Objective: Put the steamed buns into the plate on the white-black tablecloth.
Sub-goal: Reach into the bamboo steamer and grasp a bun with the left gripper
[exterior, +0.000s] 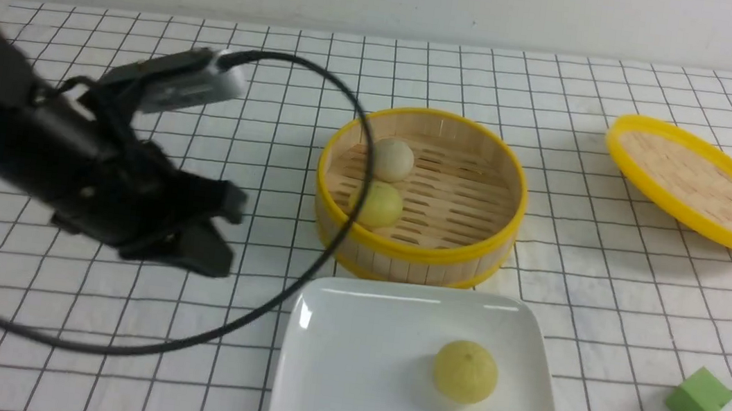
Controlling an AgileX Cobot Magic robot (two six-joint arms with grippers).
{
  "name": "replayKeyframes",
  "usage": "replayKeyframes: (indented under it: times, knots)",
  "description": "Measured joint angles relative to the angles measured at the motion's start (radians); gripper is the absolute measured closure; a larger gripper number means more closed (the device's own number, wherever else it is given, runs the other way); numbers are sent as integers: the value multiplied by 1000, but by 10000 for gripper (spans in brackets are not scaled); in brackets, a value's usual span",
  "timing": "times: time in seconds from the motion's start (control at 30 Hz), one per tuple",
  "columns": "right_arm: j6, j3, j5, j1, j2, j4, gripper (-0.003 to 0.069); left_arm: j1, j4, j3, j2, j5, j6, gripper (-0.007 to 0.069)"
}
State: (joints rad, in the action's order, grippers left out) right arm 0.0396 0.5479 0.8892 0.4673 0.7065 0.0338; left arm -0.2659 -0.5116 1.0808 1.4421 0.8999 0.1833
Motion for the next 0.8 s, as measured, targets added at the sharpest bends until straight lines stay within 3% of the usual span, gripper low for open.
replayKeyframes:
  times: [0.2,0.37,0.6,0.8]
  knots:
    - [-1,-28,-27,0,-28,-1,673,-154,111,245,216,-77,-129,376]
    - [-3,-30,-33,0,-29,7,670,-217,231,448,395,-82,-149,252]
    - [-3,-30,-36,0,-29,9,666,-227,271,576,558,-130,-151,242]
    - [-3,-31,-44,0,-29,9,664,-227,280,587,665,-202,-151,287]
